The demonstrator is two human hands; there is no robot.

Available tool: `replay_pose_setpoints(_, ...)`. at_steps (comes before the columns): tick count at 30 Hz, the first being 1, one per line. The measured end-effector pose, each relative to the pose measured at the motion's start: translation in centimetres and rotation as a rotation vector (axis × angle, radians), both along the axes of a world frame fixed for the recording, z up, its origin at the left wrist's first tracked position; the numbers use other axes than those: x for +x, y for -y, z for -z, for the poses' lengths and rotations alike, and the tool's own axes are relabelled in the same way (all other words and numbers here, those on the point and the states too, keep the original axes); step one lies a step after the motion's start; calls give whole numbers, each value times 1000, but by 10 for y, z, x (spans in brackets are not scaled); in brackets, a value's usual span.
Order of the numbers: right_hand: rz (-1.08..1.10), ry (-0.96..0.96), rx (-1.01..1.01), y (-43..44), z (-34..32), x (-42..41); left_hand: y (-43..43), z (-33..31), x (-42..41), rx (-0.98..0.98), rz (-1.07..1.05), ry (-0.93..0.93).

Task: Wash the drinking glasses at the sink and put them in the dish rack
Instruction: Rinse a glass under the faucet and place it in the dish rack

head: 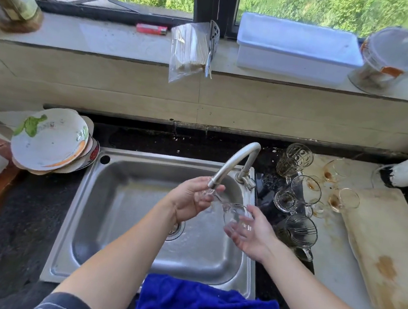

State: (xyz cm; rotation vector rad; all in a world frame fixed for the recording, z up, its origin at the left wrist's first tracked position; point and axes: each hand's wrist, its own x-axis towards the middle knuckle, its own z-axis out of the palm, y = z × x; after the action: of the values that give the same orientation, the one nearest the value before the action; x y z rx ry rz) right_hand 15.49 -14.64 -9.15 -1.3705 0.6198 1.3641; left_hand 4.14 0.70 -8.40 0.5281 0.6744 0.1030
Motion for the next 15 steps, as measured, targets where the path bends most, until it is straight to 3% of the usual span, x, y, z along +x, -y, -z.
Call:
replay_pose_setpoints(3, 49, -128, 16, -6, 21, -7, 5, -2, 5, -4, 32, 29)
replay_pose_setpoints(8, 2, -177, 34, -5, 39, -13, 4, 4, 17, 180, -24, -338)
replay_pose_setpoints(13, 103, -85, 76, 4, 38, -10, 6, 6, 19, 204, 32, -284)
replay_pose_setpoints(15, -17, -56, 123, 10, 35, -7, 3, 6, 21, 181, 11, -286)
